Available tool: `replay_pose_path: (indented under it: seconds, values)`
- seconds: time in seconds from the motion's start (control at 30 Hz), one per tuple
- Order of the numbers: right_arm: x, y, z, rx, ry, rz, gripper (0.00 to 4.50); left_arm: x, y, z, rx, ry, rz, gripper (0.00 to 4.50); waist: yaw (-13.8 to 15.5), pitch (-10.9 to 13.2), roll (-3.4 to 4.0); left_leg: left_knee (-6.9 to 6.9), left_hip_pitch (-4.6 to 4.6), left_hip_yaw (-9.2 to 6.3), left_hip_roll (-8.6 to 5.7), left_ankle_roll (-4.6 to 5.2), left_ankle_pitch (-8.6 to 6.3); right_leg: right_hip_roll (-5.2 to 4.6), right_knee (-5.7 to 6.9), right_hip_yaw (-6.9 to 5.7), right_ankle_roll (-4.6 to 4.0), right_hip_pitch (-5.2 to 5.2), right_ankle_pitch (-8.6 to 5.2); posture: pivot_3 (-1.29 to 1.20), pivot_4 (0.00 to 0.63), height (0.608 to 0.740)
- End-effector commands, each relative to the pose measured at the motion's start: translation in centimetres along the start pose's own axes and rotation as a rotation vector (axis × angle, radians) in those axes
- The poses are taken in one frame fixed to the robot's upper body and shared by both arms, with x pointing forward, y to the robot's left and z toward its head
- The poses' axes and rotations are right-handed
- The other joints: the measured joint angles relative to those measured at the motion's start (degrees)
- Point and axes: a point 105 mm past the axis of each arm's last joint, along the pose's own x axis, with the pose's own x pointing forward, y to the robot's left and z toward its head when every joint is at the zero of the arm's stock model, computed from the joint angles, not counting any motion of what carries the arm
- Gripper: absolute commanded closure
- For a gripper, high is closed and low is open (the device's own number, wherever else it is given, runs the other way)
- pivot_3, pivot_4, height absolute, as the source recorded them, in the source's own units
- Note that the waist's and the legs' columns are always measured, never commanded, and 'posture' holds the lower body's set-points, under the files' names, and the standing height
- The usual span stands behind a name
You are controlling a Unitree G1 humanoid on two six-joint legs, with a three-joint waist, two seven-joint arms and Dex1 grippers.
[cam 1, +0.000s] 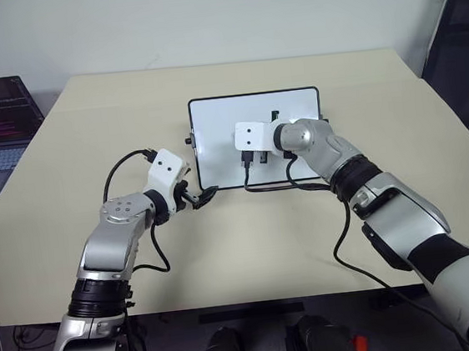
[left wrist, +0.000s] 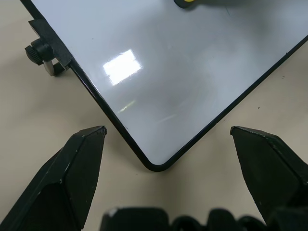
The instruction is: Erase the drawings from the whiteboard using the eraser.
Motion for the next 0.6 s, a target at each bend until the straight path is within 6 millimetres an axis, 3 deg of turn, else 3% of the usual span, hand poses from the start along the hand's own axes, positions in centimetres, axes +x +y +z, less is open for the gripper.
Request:
replay_pose_path:
  seconds: [0.03, 0.17, 0.37, 0.5, 0.6]
  values:
    - [-0.2, 2.0, -1.0, -0.024, 0.021, 0.103, 3.36, -0.3, -0.1, 1.6, 0.037, -0.044, -0.003, 0.0, 0.0, 0.0, 0.0, -0.01, 0.0, 0.0, 0.0, 0.0, 0.0, 0.0, -0.01, 0.0, 0.0, 0.0, 0.0, 0.0, 0.15, 0.74]
    - [-0.4, 3.5, -0.9, -0.085, 0.004, 0.172, 3.36, -0.4, -0.2, 1.4, 0.035, -0.043, -0.005, 0.0, 0.0, 0.0, 0.0, 0.02, 0.01, -0.01, 0.0, 0.0, 0.0, 0.0, 0.01, -0.01, 0.0, 0.02, 0.0, 0.0, 0.15, 0.74]
    - [-1.3, 1.1, -0.8, -0.048, -0.015, 0.02, 3.36, -0.4, 0.0, 1.1, 0.032, -0.039, -0.008, 0.0, 0.0, 0.0, 0.0, 0.03, 0.03, -0.02, 0.01, 0.0, 0.0, 0.01, 0.02, -0.01, 0.0, 0.02, 0.0, 0.0, 0.15, 0.74]
    - [-2.4, -0.5, -3.6, -0.016, 0.074, -0.081, 3.36, 0.0, -0.1, 1.1, 0.036, -0.039, -0.022, 0.0, 0.3, 0.0, 0.0, 0.02, 0.0, -0.02, -0.02, 0.0, 0.0, -0.01, -0.01, -0.01, 0.0, 0.02, 0.0, 0.0, 0.15, 0.74]
    - [-3.1, -0.5, -4.8, -0.004, 0.104, -0.065, 3.36, 0.4, -0.4, 1.5, 0.041, -0.05, -0.038, 0.0, 0.5, 0.0, 0.0, 0.03, 0.01, -0.01, -0.02, 0.0, 0.0, -0.01, -0.01, -0.01, 0.0, 0.04, 0.0, 0.0, 0.15, 0.74]
